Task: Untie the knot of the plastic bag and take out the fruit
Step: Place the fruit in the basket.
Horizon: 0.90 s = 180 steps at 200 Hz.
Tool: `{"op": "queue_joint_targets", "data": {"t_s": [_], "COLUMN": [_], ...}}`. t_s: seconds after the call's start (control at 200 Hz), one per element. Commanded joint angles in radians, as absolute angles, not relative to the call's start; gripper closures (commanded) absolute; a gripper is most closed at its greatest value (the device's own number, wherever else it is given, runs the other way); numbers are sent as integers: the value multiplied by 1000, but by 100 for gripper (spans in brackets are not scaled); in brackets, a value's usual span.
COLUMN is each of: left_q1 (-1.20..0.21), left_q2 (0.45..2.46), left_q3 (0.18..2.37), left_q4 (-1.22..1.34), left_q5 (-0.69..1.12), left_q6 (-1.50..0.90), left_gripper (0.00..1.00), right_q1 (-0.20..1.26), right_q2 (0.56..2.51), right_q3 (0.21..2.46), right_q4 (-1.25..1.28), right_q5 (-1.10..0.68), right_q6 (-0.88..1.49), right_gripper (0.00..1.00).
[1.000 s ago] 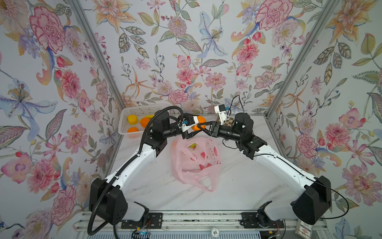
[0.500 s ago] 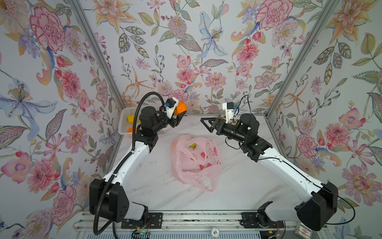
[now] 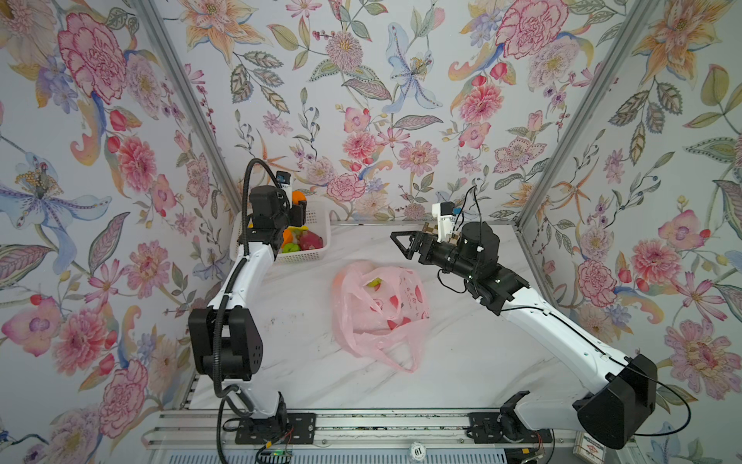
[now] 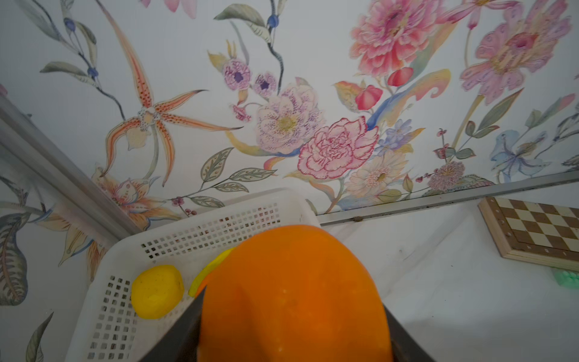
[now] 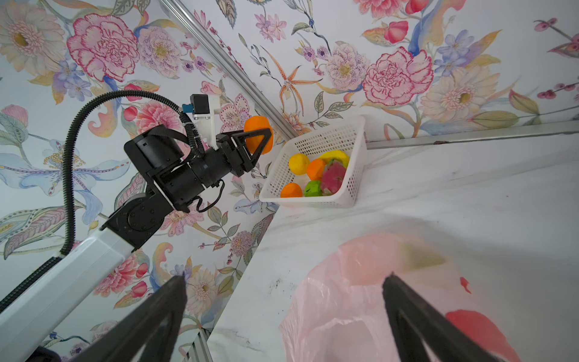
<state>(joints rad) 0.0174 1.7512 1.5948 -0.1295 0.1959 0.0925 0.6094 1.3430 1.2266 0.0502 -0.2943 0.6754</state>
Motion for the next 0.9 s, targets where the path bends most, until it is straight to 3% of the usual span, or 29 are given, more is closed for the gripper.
{"op": "queue_joint_targets", "data": {"t_s": [0.0,0.62,0.896], "left_q1": [67,181,181], "left_q2": [1828,2291,2384], "left_q3": [1705,2157,2193], "left_q4": [-326,-830,-889], "left_q5": [118,-35,-49], "left_q6": [26,47,43], "left_gripper": [53,50,47], "right_q1": [624,673,688], "right_q2": [1357,1404,1393], "right_q3": [1274,1324,1319], "right_q4": [-13,-127,-145], "right_q5": [-265,-235,-206], "right_q6": [630,579,576], "right_gripper": [1,1,1]}}
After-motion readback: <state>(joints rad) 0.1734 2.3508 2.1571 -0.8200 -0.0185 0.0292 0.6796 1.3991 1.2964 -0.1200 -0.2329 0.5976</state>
